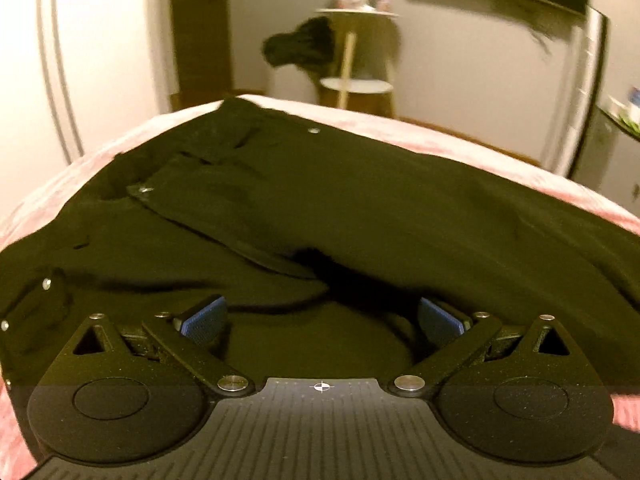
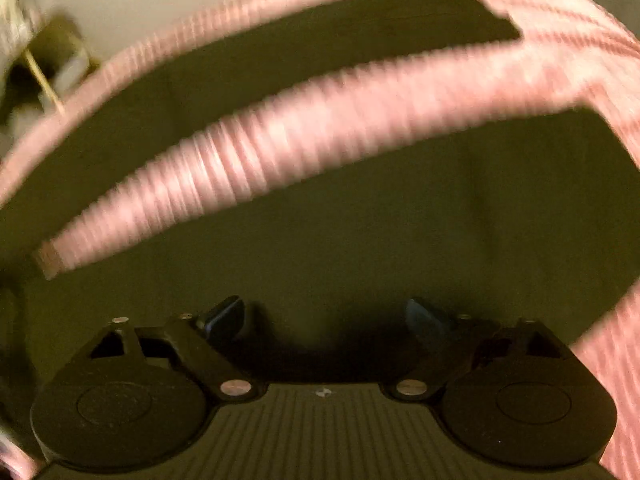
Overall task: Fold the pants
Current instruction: 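Grasp the trouser leg hem with the right gripper and lift it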
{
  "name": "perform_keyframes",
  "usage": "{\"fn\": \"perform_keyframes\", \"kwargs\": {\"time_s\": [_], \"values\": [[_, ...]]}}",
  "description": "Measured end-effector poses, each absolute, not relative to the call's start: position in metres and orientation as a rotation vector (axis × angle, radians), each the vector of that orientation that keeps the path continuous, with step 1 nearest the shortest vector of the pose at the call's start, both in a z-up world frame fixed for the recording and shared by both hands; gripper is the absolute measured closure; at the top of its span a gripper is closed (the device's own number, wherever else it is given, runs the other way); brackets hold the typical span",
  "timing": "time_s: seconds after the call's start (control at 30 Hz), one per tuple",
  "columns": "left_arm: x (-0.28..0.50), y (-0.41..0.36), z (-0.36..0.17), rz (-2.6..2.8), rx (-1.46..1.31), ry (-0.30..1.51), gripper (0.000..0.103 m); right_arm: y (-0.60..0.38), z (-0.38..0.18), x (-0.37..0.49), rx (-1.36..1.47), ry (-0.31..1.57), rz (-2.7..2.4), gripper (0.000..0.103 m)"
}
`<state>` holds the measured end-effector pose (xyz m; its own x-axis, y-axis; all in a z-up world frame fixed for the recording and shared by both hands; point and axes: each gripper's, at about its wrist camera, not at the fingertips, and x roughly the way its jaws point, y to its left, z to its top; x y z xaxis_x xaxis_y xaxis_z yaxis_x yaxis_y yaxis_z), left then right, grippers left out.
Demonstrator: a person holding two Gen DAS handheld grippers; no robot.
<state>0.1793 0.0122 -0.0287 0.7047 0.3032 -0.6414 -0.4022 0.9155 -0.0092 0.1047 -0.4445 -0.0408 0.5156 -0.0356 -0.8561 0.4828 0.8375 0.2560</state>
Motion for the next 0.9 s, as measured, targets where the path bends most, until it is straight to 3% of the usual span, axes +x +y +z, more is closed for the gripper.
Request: {"fn": "perform_keyframes", "kwargs": {"time_s": [0.13, 0.2, 0.37, 0.57, 0.63, 0.67, 0.73, 0.8, 0.9], "values": [[0.185, 0.017, -0.035, 0.386, -0.166, 0.696, 0.000, -0.487, -0.015, 0.196, 0.586, 0.857, -0.388, 0.018], [0.184, 0.011, -0.042, 0.387, -0.105, 0.695, 0.000, -0.507, -0.019, 0.246, 0.664, 0.848, -0.435, 0.030], [0.182, 0.011, -0.054, 0.392, -0.132, 0.683, 0.000, -0.534, -0.043, 0.331, 0.754, 0.869, -0.580, 0.045], [0.181, 0.013, -0.061, 0.398, -0.172, 0.656, 0.000, -0.539, -0.059, 0.375, 0.720, 0.920, -0.692, 0.050], [0.181, 0.012, -0.064, 0.401, -0.170, 0.643, 0.000, -0.539, -0.061, 0.381, 0.687, 0.951, -0.733, 0.063], [0.181, 0.013, -0.064, 0.401, -0.171, 0.643, 0.000, -0.538, -0.059, 0.379, 0.673, 0.960, -0.757, 0.075], [0.181, 0.013, -0.064, 0.402, -0.173, 0.643, 0.000, -0.537, -0.059, 0.375, 0.652, 0.951, -0.742, 0.080], [0.180, 0.013, -0.063, 0.401, -0.176, 0.640, 0.000, -0.539, -0.061, 0.366, 0.640, 0.923, -0.719, 0.099], [0.177, 0.016, -0.062, 0.387, -0.190, 0.639, 0.000, -0.537, -0.048, 0.335, 0.670, 0.805, -0.661, 0.102]]}}
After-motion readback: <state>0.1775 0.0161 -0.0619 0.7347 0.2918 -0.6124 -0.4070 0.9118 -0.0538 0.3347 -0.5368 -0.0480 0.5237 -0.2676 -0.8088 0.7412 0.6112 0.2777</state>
